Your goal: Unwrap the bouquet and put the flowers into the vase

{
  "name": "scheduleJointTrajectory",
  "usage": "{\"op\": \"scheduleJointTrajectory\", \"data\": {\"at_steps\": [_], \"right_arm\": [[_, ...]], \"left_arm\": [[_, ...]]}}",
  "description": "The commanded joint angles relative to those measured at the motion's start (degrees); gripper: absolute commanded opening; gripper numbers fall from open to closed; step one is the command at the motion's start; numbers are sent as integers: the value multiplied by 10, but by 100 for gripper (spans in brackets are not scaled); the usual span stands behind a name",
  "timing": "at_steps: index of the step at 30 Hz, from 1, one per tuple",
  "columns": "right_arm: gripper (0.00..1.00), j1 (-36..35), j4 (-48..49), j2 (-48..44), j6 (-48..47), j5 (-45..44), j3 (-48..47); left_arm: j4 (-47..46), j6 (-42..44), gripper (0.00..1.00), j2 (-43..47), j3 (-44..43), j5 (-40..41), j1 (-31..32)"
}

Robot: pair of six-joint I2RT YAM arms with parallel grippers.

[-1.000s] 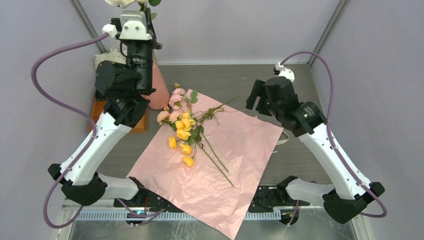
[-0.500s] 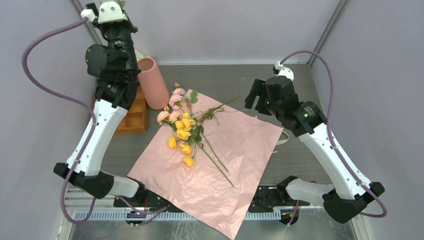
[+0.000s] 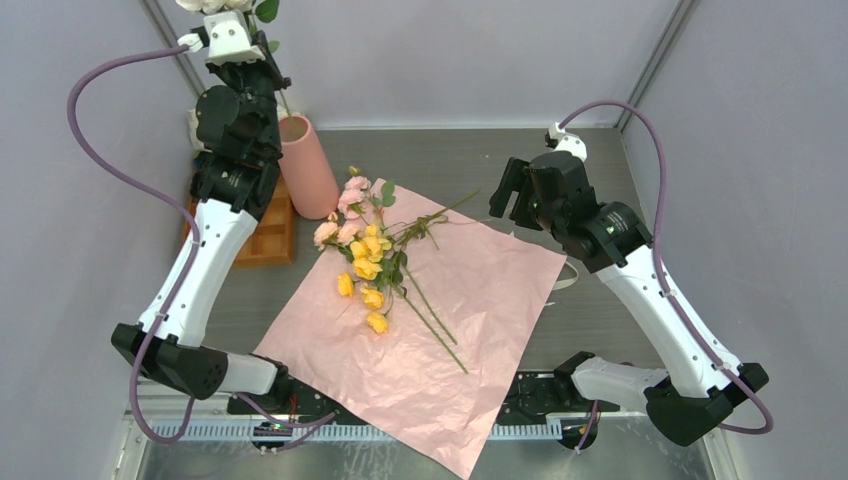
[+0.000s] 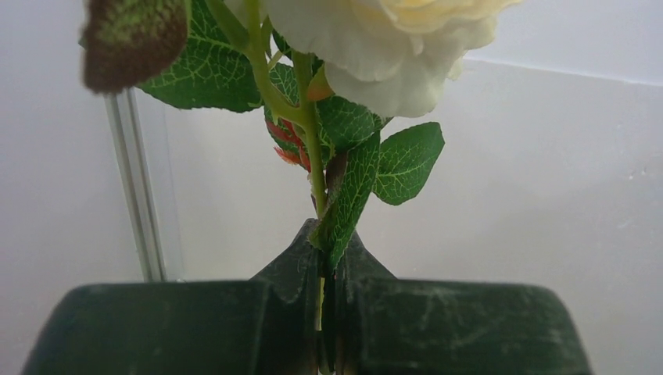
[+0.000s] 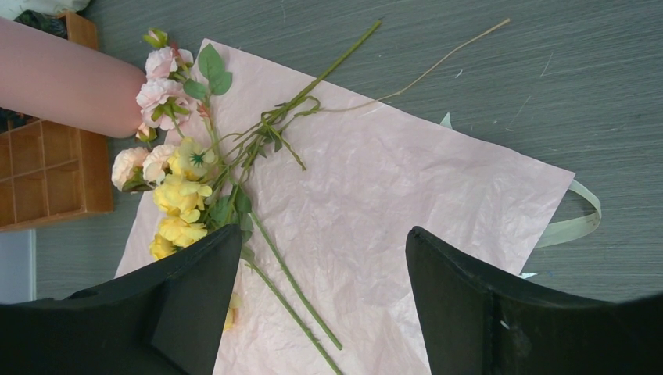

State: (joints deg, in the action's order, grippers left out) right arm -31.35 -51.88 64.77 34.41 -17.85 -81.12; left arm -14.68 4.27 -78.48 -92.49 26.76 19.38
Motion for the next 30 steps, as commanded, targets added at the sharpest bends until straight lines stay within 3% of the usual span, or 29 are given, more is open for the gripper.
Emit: {"op": "scheduleJointTrajectory", "data": {"at_steps": [1,8,13,15,18,22,26,30], "right_arm": [[82,2,24,0,2,3,-14],[83,2,27,-1,2,14,-7],[85,2,40,2,-1,36,0],[87,2,43,6,-4,48,0],[87,2,47,13,-6,62,0],[87,2,55,16,-8,74,3],[87,2,63,24,-11,91,7],[85,1,75,40,-11,120,12]], "left_arm": [[16,-69,5,24,12,-6,-18],[154,-131,25,-14,-26,-20,-44],[295,-194,45,-52,-92,-88,-68],[354,-210,49,-74,-131,-104,-76],[446,-231,49,-108,-196,-128,-88],[478,-248,52,-98,-195,-140,-93],[570,-278,50,-92,-237,-172,-93],[587,-313,45,-36,-187,-253,-92]]}}
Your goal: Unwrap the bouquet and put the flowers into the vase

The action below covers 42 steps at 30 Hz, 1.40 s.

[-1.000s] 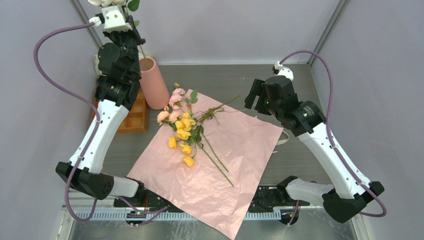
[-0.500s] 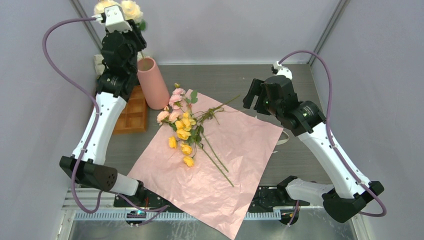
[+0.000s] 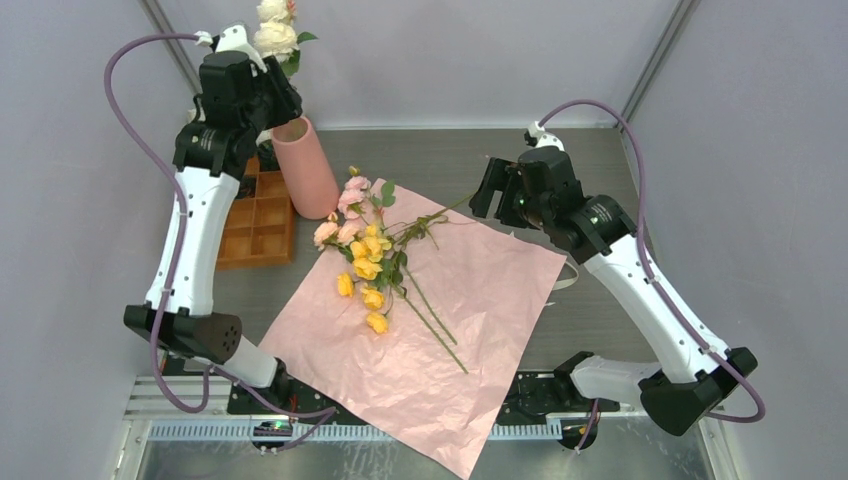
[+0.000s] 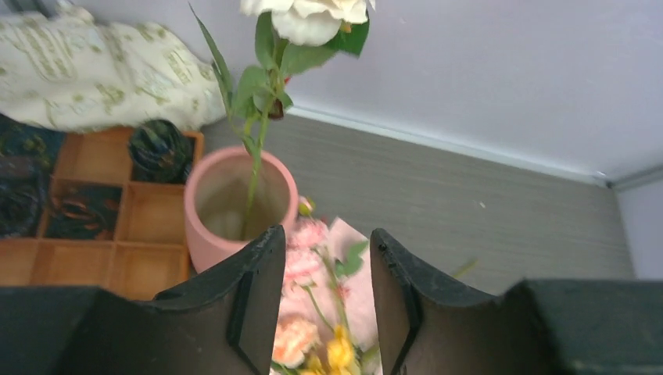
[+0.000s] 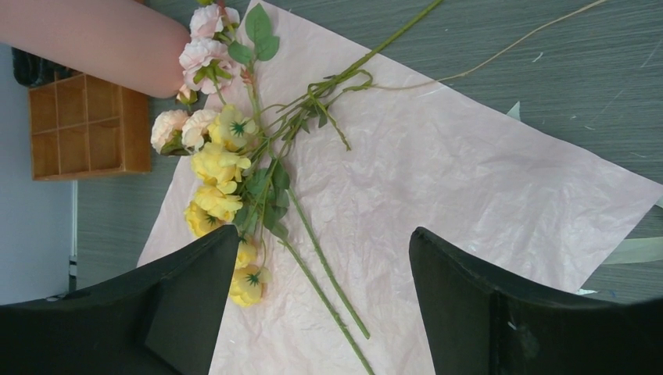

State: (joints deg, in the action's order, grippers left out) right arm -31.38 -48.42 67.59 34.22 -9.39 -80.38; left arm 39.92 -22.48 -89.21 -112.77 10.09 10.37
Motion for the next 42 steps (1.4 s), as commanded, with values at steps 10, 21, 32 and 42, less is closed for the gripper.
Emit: {"op": "scheduleJointTrajectory", "data": {"at_steps": [10,21,32,42], "right_arm": [[76,-43,40,116,-26,52,5],[74,-49,4,89,-6,-87,27],[76,-49,-1,53,-25,-95,65],[77,-48,16,22,-47,-91,92]], "left_arm": [[28,-84,44,199,223,-108,96],[0,-153,43,102,324,-53,233],[13,-295,49,-79,237,-34,235],[100,-255,55,-273,82,30,236]]}}
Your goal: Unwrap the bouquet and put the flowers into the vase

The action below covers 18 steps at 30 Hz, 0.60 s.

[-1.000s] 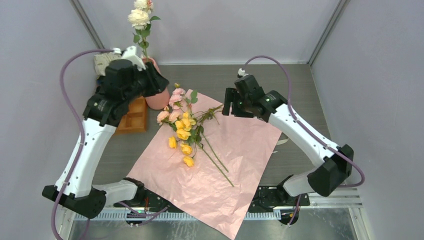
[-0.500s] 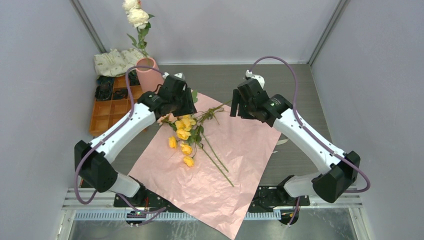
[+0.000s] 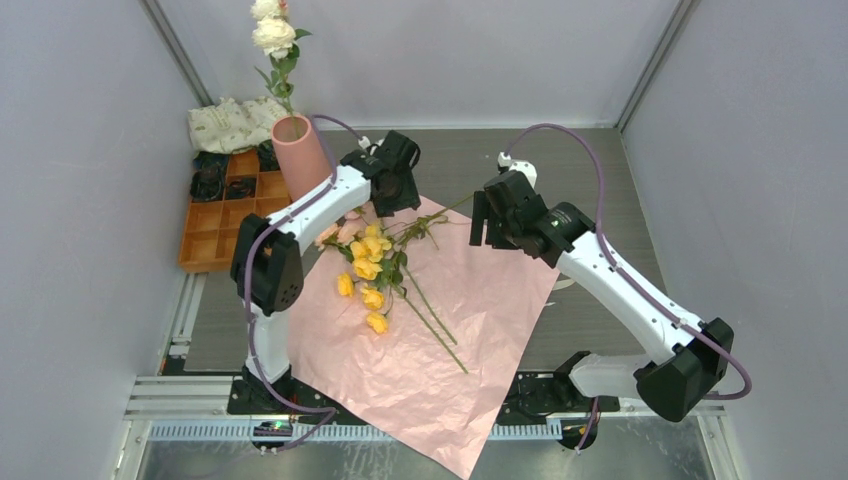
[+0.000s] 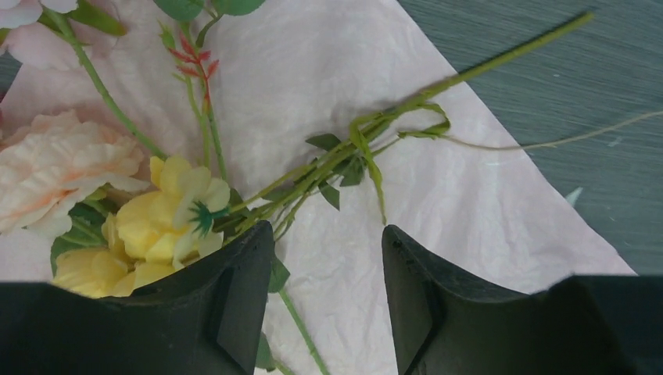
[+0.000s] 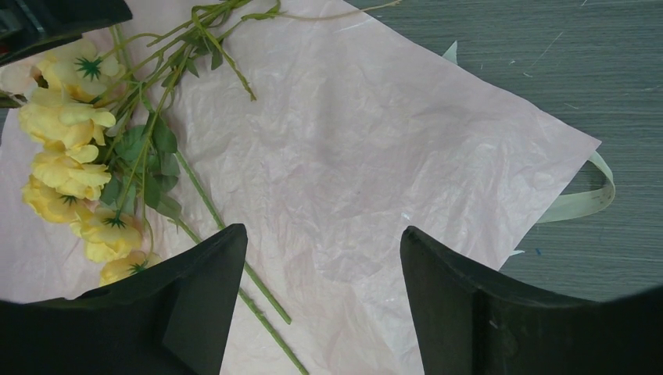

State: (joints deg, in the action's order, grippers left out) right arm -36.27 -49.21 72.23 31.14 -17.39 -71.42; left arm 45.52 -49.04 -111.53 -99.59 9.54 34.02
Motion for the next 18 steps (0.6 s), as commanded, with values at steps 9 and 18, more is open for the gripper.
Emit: {"op": "scheduleJointTrajectory", "data": {"at_steps": [9,18], "right_arm": [[78,2,28,-47,-22,-11,11],[78,2,30,-55,-17,-15,16]], "left_arm": [[54,20,54,-125,-61,25,13],[31,58,24,-146,-47,-7,15]]}}
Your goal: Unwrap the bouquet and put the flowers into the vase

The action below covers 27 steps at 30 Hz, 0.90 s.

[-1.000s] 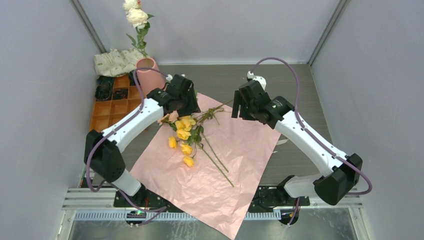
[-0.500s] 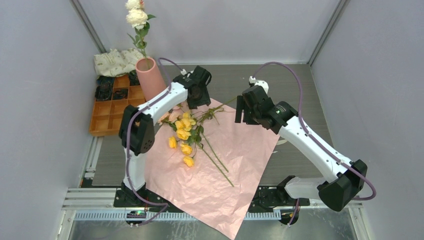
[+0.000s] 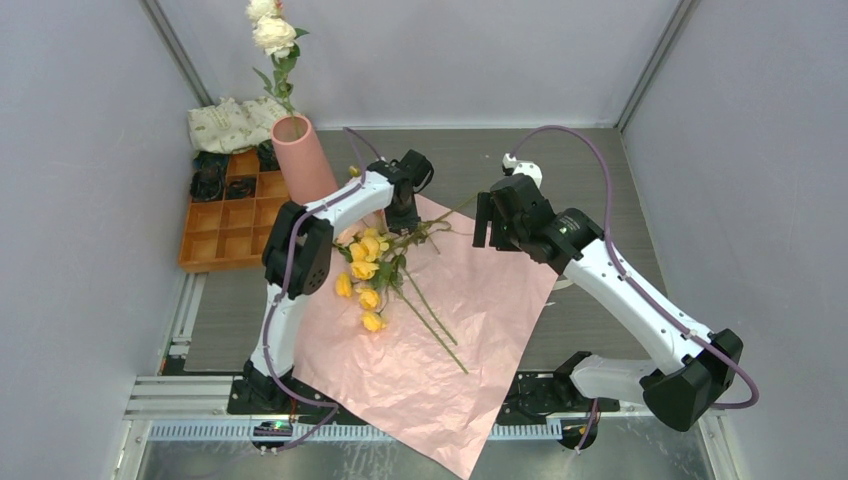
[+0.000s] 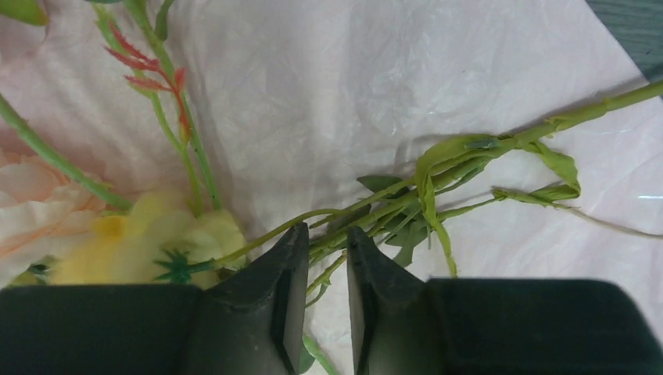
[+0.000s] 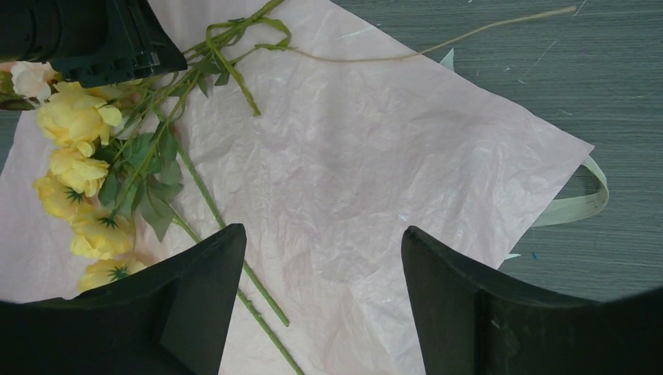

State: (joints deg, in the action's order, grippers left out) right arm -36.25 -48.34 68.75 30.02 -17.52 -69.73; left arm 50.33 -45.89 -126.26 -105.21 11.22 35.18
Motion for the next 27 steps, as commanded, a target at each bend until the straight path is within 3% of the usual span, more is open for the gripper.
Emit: {"op": "scheduleJointTrajectory", "data": {"at_steps": [1,3,7,15,22,27], "right_arm": [[78,2,21,-21,-5,-15,0],[78,2,21,-21,-4,-18,1],[78,2,21,-22,-2,-25,-1],[78,3,22,-9,-4,-29,-7],[78,3,23,29,-5,13,-6],[76,-1,28,67,-27,72,-2]], "left_arm": [[-28,32,17,8,21,-35,4],[-54,46,7,29,48,-63,6],[-111,80,3,89,123,-135,17],[-145,126,0,216,273,-217,41],[-161,140,0,322,339,-302,44],[-137,131,4,397,364,-263,44]]}}
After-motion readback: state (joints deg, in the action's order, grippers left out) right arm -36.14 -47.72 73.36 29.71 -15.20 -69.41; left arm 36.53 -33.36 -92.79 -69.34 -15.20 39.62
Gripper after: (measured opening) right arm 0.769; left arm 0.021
